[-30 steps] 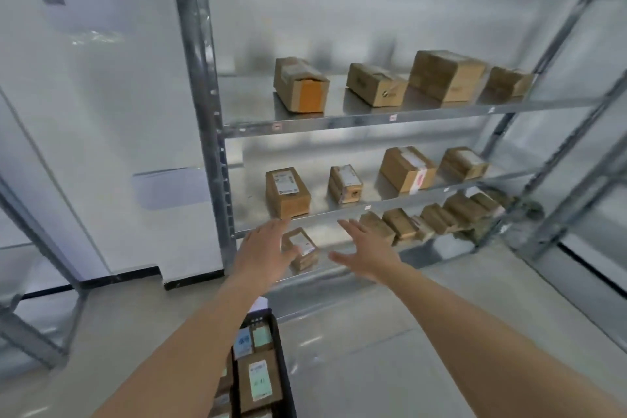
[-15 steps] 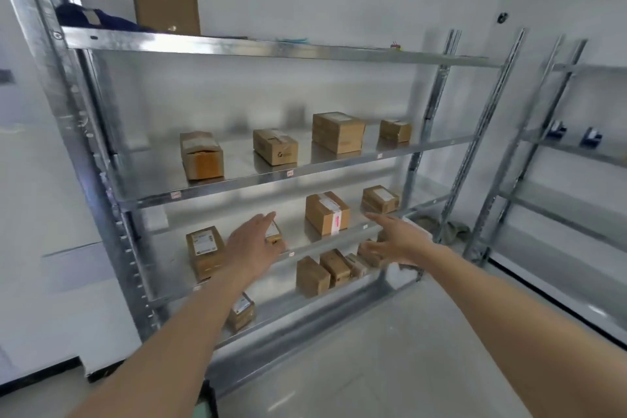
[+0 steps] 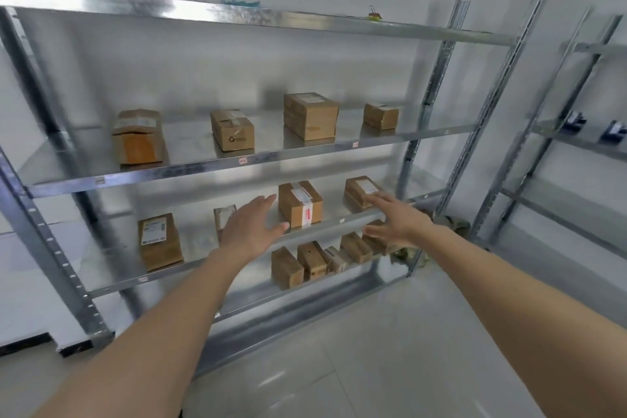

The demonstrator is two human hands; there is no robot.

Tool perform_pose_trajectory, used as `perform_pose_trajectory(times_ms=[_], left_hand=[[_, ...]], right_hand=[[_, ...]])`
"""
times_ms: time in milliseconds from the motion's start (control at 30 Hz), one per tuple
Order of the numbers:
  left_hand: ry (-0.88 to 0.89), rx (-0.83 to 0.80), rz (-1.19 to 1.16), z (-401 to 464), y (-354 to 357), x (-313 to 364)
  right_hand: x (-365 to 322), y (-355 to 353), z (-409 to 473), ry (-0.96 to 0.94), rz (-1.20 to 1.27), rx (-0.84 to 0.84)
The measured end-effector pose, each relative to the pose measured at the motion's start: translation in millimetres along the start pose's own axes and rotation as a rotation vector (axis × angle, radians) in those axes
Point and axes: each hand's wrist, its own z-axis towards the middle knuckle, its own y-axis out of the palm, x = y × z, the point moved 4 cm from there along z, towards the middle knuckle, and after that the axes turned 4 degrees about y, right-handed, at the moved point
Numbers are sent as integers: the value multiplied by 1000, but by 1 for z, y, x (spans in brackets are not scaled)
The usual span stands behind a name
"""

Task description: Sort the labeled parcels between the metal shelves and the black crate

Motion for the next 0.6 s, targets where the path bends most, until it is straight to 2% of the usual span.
perform_pose_trajectory(times_ms=[267, 600], left_hand=[[-54, -90, -7, 89, 89, -33], [-267, -305, -120, 193, 281, -147]], right_hand=[[22, 56, 125, -49, -20, -121], [40, 225, 323, -114, -34, -457]])
